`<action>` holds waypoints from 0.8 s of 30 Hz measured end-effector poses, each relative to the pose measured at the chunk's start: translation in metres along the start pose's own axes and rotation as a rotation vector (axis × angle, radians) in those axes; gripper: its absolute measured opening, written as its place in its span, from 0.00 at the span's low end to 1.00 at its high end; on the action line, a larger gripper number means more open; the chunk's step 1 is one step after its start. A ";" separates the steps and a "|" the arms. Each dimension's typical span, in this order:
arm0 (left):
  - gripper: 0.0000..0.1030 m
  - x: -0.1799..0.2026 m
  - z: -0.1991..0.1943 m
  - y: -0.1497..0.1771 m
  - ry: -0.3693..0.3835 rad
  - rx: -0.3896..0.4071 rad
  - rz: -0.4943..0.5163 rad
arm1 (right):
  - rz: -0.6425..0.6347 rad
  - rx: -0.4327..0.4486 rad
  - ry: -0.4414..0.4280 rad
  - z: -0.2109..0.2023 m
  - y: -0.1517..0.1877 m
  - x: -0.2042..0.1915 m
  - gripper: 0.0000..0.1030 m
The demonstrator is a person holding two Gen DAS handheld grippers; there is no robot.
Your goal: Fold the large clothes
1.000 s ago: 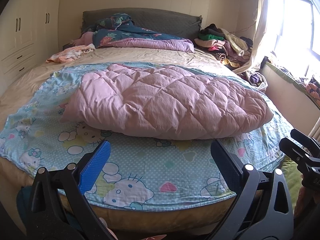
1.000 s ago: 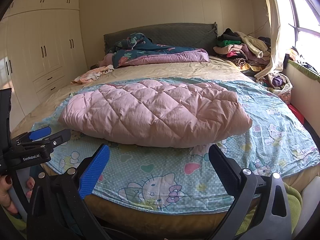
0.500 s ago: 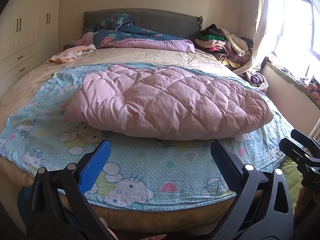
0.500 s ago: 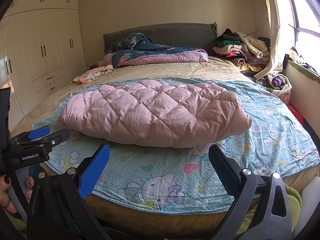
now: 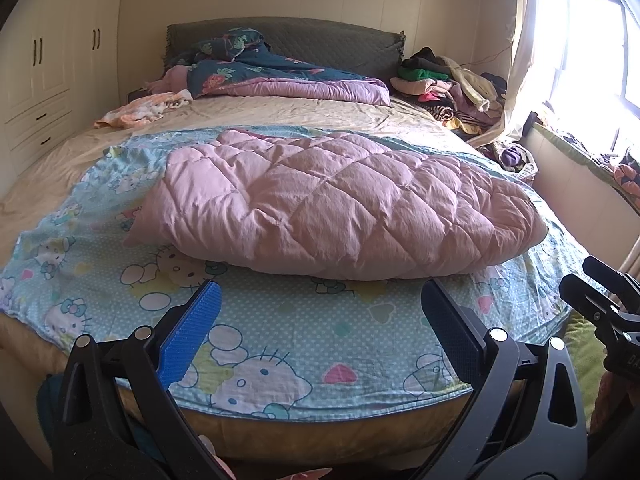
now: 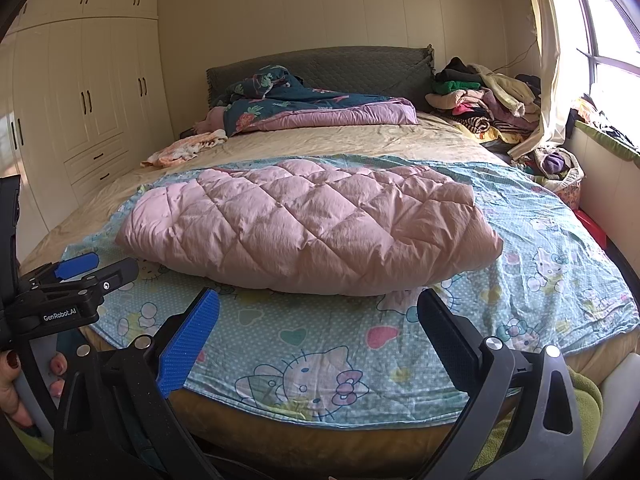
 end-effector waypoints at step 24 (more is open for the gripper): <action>0.91 -0.004 -0.001 0.000 -0.017 -0.002 0.004 | 0.005 -0.004 -0.003 -0.001 0.000 0.001 0.96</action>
Point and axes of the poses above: each gripper's, at about its wrist camera, not at the fingertips, and z roughly the way its jaws point, x to its right, y to its underside, the point moved 8 cm from there along z, roughly the way its jaws point, and after that the axes turned 3 degrees about -z, right-handed, at the moved point
